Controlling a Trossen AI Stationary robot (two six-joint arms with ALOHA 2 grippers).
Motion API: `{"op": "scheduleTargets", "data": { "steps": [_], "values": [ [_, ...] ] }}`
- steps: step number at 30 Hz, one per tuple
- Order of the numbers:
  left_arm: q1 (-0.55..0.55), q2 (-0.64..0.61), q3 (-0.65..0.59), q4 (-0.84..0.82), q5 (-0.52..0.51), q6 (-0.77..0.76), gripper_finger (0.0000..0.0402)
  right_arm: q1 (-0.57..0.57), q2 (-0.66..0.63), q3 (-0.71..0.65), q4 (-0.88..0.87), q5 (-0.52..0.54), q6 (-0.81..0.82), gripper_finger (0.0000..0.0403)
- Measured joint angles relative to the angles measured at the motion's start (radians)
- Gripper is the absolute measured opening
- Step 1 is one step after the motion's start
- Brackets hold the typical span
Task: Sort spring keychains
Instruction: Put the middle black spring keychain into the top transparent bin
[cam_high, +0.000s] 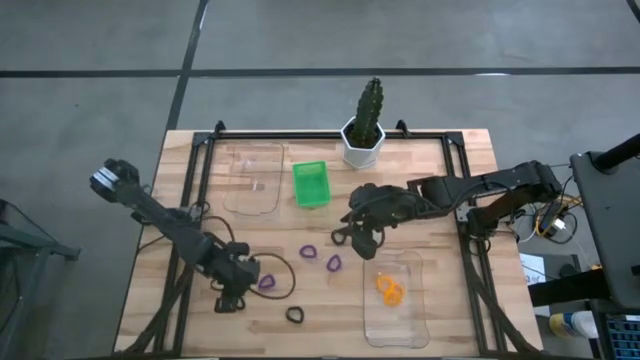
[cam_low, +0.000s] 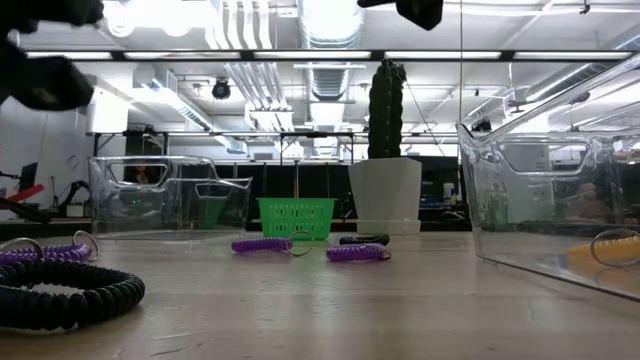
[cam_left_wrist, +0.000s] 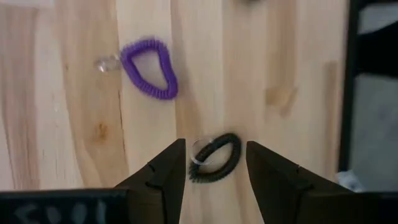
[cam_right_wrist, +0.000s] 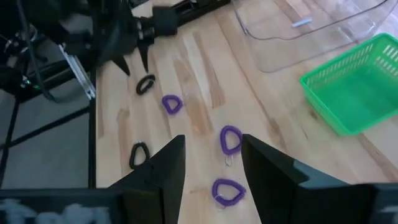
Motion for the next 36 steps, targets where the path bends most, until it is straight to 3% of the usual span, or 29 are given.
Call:
{"op": "scheduleTargets", "data": {
  "steps": [18,30,33,36],
  "values": [
    [-0.054,0.208,-0.036,0.006,0.069,0.087,0.016,-0.009,-0.006,0.0,0.004,0.004,0.01,0.0148],
    [-0.055,0.3,-0.037,0.032,0.026,0.107,0.0158,-0.009,-0.006,0.0,0.034,0.026,0.01,0.0134],
    [-0.054,0.321,-0.038,0.031,0.021,0.105,0.0136,-0.009,-0.006,0.0,0.047,0.026,0.01,0.0134],
    [-0.052,0.338,-0.039,0.024,0.012,0.106,0.0082,-0.009,-0.006,0.0,0.047,0.026,0.01,0.0137]
  ]
}}
